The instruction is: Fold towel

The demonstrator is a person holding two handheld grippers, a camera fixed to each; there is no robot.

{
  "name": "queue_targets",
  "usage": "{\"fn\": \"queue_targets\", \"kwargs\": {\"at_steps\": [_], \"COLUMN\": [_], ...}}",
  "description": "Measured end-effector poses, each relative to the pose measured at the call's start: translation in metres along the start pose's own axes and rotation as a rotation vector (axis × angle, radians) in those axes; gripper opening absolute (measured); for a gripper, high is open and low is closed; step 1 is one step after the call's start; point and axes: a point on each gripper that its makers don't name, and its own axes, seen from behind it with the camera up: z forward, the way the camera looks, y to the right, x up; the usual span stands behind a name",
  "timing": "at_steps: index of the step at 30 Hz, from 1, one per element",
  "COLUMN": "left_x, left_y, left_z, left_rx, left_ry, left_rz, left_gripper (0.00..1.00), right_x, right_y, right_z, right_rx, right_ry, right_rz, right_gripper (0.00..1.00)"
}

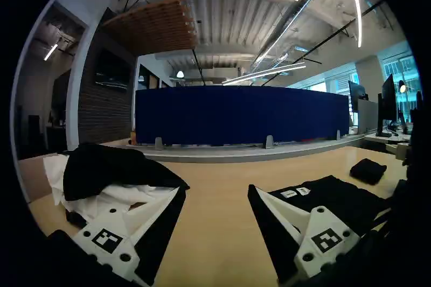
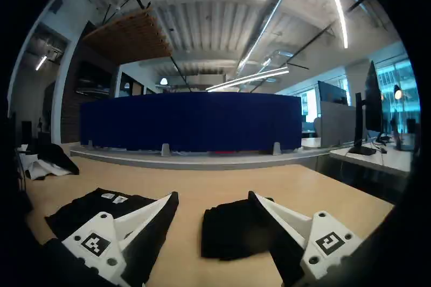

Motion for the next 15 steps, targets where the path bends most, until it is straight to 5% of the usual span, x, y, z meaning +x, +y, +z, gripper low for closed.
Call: {"fn": "queue_targets", "kwargs": {"at_steps": [15], "left_x": [0.008], "left_y": [-0.006], "left_z": [0.004], "left_rx": [0.021], "left_ry": [-0.013], "left_rz": [-0.029], "left_gripper": [0.85], "right_x": [0.011], "right_y": [-0.003], "right_z": [-0.003], "right_rx": [-0.012], "right_ry": [-0.022], "right_rz": [-0.046], "right_gripper": [1.0]}}
